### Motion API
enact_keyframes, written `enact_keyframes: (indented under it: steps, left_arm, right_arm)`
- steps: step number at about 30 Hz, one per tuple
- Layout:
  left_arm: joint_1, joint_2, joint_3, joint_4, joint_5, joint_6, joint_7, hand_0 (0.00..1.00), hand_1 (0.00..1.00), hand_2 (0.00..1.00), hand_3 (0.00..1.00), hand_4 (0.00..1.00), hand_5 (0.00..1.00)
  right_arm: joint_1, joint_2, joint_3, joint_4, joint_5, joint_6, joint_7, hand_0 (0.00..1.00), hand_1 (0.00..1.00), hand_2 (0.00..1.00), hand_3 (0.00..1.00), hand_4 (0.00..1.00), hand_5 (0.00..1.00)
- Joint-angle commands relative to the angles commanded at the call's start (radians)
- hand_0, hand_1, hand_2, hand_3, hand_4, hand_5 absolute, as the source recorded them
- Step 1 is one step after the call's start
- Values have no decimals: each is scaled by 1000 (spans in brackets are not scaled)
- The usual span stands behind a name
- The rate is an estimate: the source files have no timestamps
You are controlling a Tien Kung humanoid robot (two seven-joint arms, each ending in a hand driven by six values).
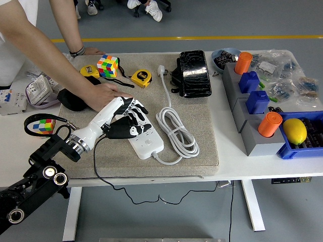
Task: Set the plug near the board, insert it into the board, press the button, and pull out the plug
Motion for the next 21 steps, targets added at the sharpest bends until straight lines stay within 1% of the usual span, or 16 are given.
enact_keyframes:
  steps: [4, 5, 8, 9, 10, 11, 13, 15, 16, 17, 21]
  left_arm:
    - [2, 2, -3, -3, 9, -7, 9, 292, 360, 463, 482, 840, 225]
    - [3, 2, -7, -8, 30, -21, 24, 211, 317, 288, 523, 880, 133]
    - [3, 6, -21, -33, 127, -78, 85, 211, 317, 288, 523, 880, 133]
    - [2, 10, -25, -49, 171, -102, 102, 211, 317, 288, 523, 880, 133]
    - [1, 13, -26, -58, 196, -114, 108, 211, 317, 288, 523, 880, 133]
    - [-1, 16, -27, -68, 224, -129, 114, 105, 81, 128, 582, 765, 2]
    - [-4, 21, -24, -82, 249, -151, 120, 105, 81, 128, 582, 765, 2]
    - [-7, 23, -18, -89, 268, -152, 123, 105, 81, 128, 582, 765, 2]
    - [-8, 23, -11, -92, 293, -149, 128, 105, 81, 128, 582, 765, 2]
    - [-10, 23, -5, -94, 317, -146, 133, 69, 23, 105, 605, 644, 2]
    - [-24, 20, 25, -86, 411, -144, 154, 69, 23, 105, 605, 644, 2]
  right_arm:
    - [-1, -2, -2, 1, -1, 0, 0, 486, 548, 541, 508, 838, 368]
    - [-1, -2, -3, 1, -1, 0, 0, 485, 548, 541, 508, 837, 369]
    - [0, -3, -3, 1, -2, 0, 0, 485, 548, 541, 508, 837, 369]
    - [0, -3, -2, 1, -2, 0, 0, 485, 548, 541, 508, 837, 369]
    - [0, -3, -2, 2, -2, 0, 0, 485, 548, 541, 508, 837, 369]
    - [0, -3, -2, 2, -2, 0, 0, 490, 547, 541, 508, 837, 370]
    - [-1, -3, -1, 2, -2, 0, 0, 490, 547, 541, 508, 837, 370]
    - [-1, -3, 0, 2, -4, 0, 0, 490, 547, 541, 508, 837, 370]
    - [-1, -3, 1, 2, -4, 0, 1, 490, 547, 541, 508, 837, 370]
    - [-1, -2, 1, 2, -4, 0, 1, 485, 547, 541, 508, 837, 369]
    - [-3, -1, 3, 2, -5, 0, 1, 485, 547, 541, 508, 837, 369]
